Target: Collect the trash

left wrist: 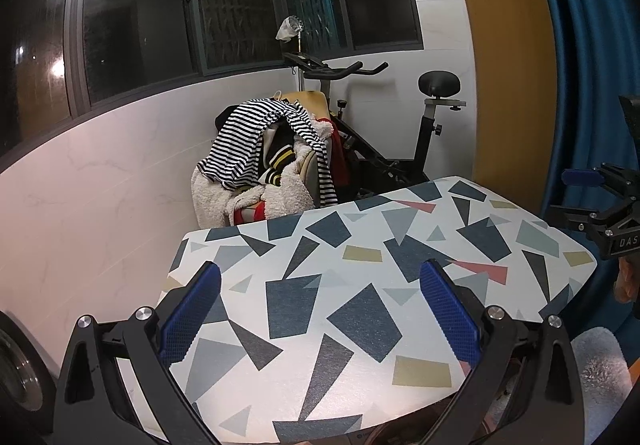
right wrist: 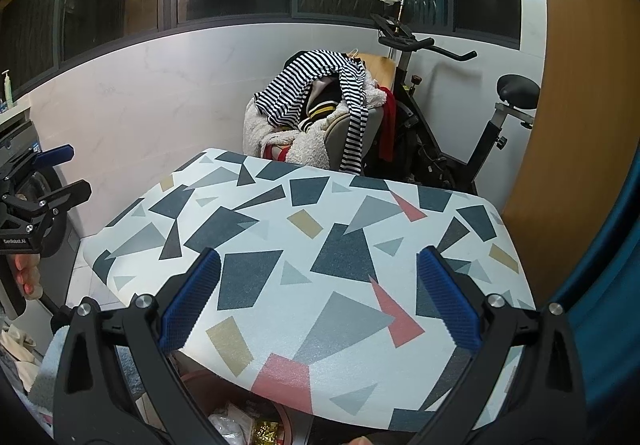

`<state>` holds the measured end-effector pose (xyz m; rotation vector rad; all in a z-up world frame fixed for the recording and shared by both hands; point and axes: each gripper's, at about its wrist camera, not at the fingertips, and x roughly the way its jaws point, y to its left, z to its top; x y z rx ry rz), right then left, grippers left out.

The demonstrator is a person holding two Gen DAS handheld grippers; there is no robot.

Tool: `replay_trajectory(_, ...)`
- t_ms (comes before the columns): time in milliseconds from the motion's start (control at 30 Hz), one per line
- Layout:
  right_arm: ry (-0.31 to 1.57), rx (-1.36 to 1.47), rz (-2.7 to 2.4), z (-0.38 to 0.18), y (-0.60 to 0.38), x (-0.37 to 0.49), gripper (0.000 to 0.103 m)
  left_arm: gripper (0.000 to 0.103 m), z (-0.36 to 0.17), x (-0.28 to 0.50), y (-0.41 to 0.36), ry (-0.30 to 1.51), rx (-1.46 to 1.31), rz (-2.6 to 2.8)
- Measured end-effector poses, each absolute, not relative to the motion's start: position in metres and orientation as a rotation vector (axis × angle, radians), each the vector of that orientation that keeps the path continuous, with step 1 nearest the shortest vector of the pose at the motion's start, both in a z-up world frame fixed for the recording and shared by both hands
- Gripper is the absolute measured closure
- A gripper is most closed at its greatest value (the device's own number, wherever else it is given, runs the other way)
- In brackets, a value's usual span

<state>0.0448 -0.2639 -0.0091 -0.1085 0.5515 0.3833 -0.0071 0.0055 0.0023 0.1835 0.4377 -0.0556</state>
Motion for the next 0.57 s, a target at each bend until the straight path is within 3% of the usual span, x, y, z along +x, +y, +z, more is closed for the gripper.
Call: replay_trajectory(567,0.554,-0.109,0.383,-0.0093,-0.2646,0.0444,0.006,0.006,0.0036,-0.0108,0.0031,0.44,0.179,-0.022)
